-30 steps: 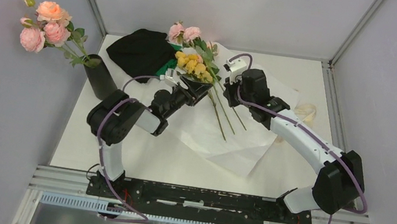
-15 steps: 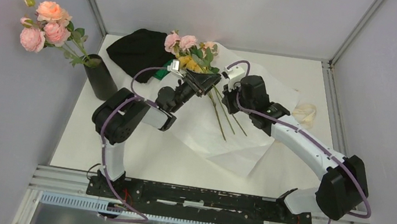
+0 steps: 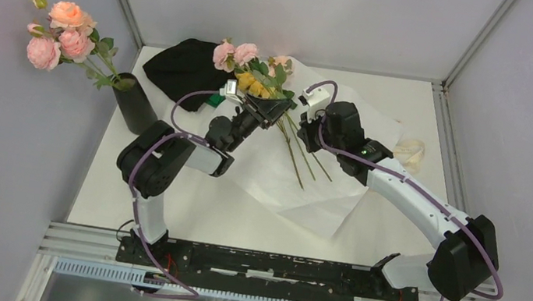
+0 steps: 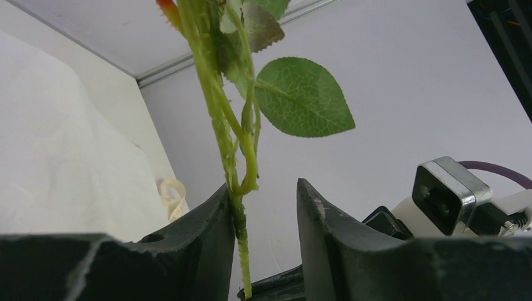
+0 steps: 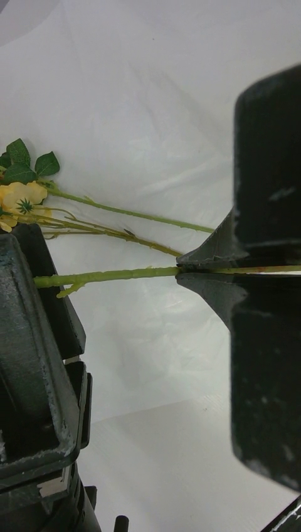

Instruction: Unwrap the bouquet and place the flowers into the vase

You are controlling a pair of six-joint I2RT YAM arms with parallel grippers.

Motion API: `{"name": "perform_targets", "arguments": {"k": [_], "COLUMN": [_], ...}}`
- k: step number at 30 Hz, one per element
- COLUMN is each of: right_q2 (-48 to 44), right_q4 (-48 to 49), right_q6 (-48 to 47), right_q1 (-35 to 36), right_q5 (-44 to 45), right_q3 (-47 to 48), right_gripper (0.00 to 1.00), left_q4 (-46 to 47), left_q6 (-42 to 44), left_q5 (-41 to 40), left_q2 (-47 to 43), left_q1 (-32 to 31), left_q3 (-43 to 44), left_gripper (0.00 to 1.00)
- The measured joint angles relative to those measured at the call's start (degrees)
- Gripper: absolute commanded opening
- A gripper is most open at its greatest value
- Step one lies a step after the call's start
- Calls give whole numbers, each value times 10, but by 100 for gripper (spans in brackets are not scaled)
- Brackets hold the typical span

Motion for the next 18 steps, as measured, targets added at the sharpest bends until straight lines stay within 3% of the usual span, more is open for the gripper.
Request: {"name": "perform_targets", "arguments": {"k": [4, 7, 10, 16, 17, 18], "right_q2": [0, 0, -1, -2, -3, -3], "right_q4": [0, 0, 6, 5, 5, 5], "right_q6": [0, 0, 0, 0, 0, 0], "right_q1": [0, 1, 2, 2, 2, 2], "right_q5": [1, 2, 0, 0, -1, -1], "right_q3": [0, 0, 0, 0, 0, 0], "right_gripper": [0, 0, 0, 0, 5, 24], "left_q4": [-10, -26, -47, -84, -88, -94], "left_q6": [6, 16, 30, 54, 58, 63], "left_q5": [-4, -7, -8, -12, -12, -11], "left_q2": [-14, -31, -41, -58, -60, -63], "left_q1": [-1, -2, -2, -3, -3, -3], "left_q3": [-20, -25, -26, -26, -26, -25], "left_gripper": [45, 20, 3, 2, 2, 2]}}
